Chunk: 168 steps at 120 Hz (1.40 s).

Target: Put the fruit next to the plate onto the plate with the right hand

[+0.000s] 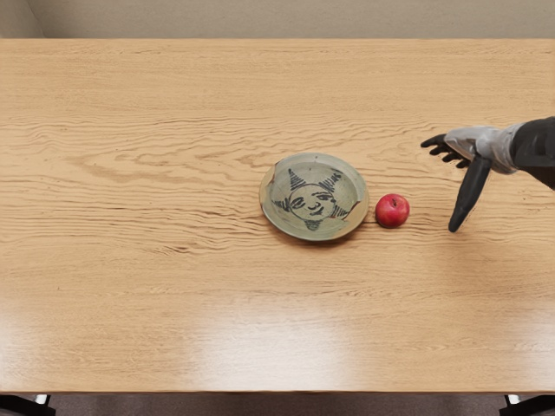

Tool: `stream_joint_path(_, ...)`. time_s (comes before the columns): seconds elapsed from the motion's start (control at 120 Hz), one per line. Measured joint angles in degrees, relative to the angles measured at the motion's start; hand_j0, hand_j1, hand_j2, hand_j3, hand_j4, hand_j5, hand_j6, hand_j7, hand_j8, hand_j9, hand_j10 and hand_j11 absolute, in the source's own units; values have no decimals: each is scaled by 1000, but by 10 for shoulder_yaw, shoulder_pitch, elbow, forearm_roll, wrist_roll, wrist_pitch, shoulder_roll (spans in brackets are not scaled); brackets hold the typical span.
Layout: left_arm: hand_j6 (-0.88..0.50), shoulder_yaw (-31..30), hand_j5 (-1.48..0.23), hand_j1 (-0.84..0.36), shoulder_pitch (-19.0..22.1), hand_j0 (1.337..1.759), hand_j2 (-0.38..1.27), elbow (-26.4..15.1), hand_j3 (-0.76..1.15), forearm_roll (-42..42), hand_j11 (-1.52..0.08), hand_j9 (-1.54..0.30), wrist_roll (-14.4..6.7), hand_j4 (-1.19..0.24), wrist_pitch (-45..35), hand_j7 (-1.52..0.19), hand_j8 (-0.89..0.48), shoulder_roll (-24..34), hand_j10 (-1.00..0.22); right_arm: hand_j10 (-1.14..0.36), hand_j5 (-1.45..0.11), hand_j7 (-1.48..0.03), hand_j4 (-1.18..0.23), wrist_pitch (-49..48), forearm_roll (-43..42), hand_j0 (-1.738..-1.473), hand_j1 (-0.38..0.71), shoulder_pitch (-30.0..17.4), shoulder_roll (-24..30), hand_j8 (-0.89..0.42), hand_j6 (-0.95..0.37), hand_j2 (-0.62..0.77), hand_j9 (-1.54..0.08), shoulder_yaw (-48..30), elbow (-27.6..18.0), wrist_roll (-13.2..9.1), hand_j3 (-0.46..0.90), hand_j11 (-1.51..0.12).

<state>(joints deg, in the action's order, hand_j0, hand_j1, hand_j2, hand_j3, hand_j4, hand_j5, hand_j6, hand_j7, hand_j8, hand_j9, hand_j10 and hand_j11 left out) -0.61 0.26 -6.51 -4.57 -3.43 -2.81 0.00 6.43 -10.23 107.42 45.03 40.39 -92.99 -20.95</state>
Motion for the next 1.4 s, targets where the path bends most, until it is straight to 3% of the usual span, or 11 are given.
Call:
stream_joint_path(0.175, -244, 0, -316, 58, -1, 1658, 49, 0, 0, 0, -316, -316, 0, -243, 0, -316, -243, 0, -243, -44, -57, -57, -45, 93, 17, -1658, -297, -28, -79, -45, -45, -8, -57, -14, 16, -14, 0, -57)
stream_joint_path(0.275, -244, 0, -316, 58, 0, 1658, 49, 0, 0, 0, -316, -316, 0, -243, 0, -316, -243, 0, -243, -44, -57, -57, -45, 139, 20, -1658, -297, -44, -115, -45, -45, -8, -57, -25, 20, -36, 0, -57)
stream_joint_path(0.55, -244, 0, -316, 58, -1, 1658, 49, 0, 0, 0, -316, -316, 0, -243, 0, -316, -243, 0, -243, -44, -57, -57, -44, 171, 22, -1658, -297, -87, -183, -45, -45, -8, -57, -48, 41, -75, 0, -57)
stream_joint_path(0.85, -244, 0, -316, 58, 0, 1658, 49, 0, 0, 0, -316, -316, 0, -243, 0, -316, -243, 0, -243, -53, -68, -68, -53, 173, 57, -1658, -287, -119, -198, -53, -54, -10, -68, -56, 78, -82, 0, -68)
stream_joint_path(1.133, -244, 0, -316, 58, -1, 1658, 49, 0, 0, 0, -316, -316, 0, -243, 0, -316, -243, 0, -243, -222, -288, -288, -222, 173, 61, -1658, -84, -129, -198, -222, -222, -44, -288, -66, 92, -77, 0, -288)
stream_joint_path(1.4, -243, 0, -316, 58, -1, 1658, 49, 0, 0, 0, -316, -316, 0, -243, 0, -316, -243, 0, -243, -279, -362, -362, -279, 204, 59, -1658, -15, -135, -202, -279, -279, -55, -362, -67, 101, -86, 0, -362)
